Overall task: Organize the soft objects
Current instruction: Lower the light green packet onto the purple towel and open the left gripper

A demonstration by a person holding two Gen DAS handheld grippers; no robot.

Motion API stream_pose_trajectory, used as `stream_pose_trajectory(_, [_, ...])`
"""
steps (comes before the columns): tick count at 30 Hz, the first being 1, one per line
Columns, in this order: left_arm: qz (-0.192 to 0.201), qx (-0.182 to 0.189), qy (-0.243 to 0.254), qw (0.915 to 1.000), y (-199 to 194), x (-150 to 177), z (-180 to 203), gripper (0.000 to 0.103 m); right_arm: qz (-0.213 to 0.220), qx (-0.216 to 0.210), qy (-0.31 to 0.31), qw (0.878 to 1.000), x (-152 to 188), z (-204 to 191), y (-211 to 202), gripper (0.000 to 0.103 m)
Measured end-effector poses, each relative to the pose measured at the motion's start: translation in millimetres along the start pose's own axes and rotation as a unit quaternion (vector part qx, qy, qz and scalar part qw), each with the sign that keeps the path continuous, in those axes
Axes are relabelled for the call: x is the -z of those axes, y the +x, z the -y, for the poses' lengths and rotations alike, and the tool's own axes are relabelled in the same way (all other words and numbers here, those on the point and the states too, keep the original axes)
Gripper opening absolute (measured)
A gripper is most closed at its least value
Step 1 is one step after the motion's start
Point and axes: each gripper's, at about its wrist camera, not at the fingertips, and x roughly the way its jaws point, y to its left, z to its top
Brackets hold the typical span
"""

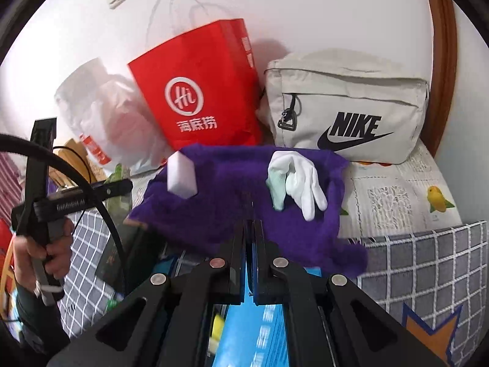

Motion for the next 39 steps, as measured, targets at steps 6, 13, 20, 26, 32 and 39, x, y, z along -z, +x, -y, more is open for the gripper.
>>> stream_pose_trajectory(6, [-0.007, 0.012, -0.001, 0.9999, 25, -10, -1, 0.068, -0.017, 0.008, 0.001, 1.0, -8, 8, 28, 0.003])
stream_pose_trajectory(13, [-0.009, 0.003, 0.01, 0.9999, 43, -18, -6, 0.068, -0.024, 0.017, 0.005, 1.0, -19, 21, 48, 0.003])
stream_pose_trajectory(20, [-0.013, -0.004, 0.017, 0.9998, 62, -18, -10, 0.068, -0.05, 0.021, 0.006, 0.999, -23, 27, 77, 0.003])
stream_pose_trajectory(26, [-0.027, -0.009, 0.026, 0.9993, 77, -14, -8, 0.068, -0.07, 0.027, -0.002, 0.997, -18, 28, 95, 0.003])
stream_pose_trajectory(32, [-0.048, -0.023, 0.038, 0.9979, 89, -11, -8, 0.068, -0.087, 0.04, -0.005, 0.995, -19, 33, 106, 0.004])
stream_pose_trajectory(39, [-0.055, -0.024, 0.038, 0.9975, 91, -11, -7, 0.068, -0.095, 0.033, -0.002, 0.995, -18, 34, 112, 0.004])
